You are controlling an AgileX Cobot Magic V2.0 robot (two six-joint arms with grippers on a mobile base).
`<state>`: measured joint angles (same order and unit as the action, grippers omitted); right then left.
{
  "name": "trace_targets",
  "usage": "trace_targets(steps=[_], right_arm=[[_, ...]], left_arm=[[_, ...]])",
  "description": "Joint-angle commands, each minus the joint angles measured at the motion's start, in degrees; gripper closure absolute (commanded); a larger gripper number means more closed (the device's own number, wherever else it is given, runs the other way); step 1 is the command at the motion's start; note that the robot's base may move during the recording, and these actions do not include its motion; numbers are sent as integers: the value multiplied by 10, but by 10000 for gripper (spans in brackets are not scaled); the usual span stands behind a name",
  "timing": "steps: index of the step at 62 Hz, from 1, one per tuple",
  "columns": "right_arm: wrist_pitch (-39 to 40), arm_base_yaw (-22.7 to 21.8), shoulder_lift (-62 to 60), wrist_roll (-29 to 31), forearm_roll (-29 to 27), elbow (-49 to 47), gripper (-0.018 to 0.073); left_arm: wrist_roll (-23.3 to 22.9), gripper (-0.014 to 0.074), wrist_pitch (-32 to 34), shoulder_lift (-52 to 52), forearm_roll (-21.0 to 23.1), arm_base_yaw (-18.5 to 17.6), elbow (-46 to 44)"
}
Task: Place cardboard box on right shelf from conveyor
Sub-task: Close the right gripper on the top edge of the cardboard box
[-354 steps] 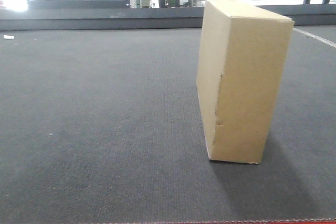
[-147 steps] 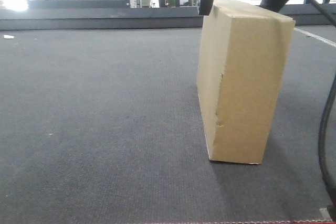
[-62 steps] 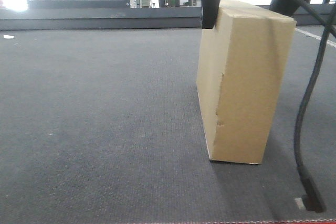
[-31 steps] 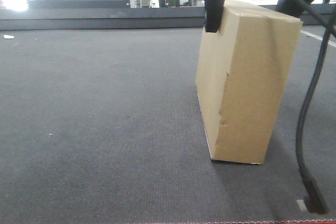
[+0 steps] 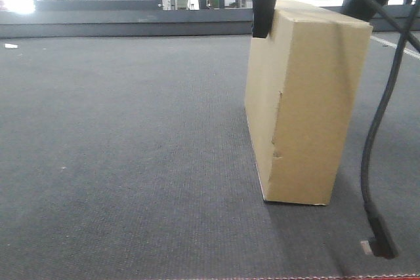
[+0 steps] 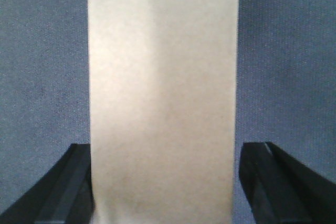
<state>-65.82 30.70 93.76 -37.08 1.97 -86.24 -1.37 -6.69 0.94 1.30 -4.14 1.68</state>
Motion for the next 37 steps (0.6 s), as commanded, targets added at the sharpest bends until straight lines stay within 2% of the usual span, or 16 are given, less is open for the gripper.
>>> trace_targets(steps=[1, 26, 31, 37], right_arm=[[20, 2, -23, -1, 3, -20, -65], [26, 12, -23, -1, 3, -20, -50], [26, 12, -23, -1, 3, -20, 32], [26, 12, -23, -1, 3, -20, 223]], left_arm=[[-3, 713, 49, 5, -1, -1, 6], [-3, 713, 49, 5, -1, -1, 6], [-3, 713, 49, 5, -1, -1, 6], [-3, 713, 49, 5, -1, -1, 6]])
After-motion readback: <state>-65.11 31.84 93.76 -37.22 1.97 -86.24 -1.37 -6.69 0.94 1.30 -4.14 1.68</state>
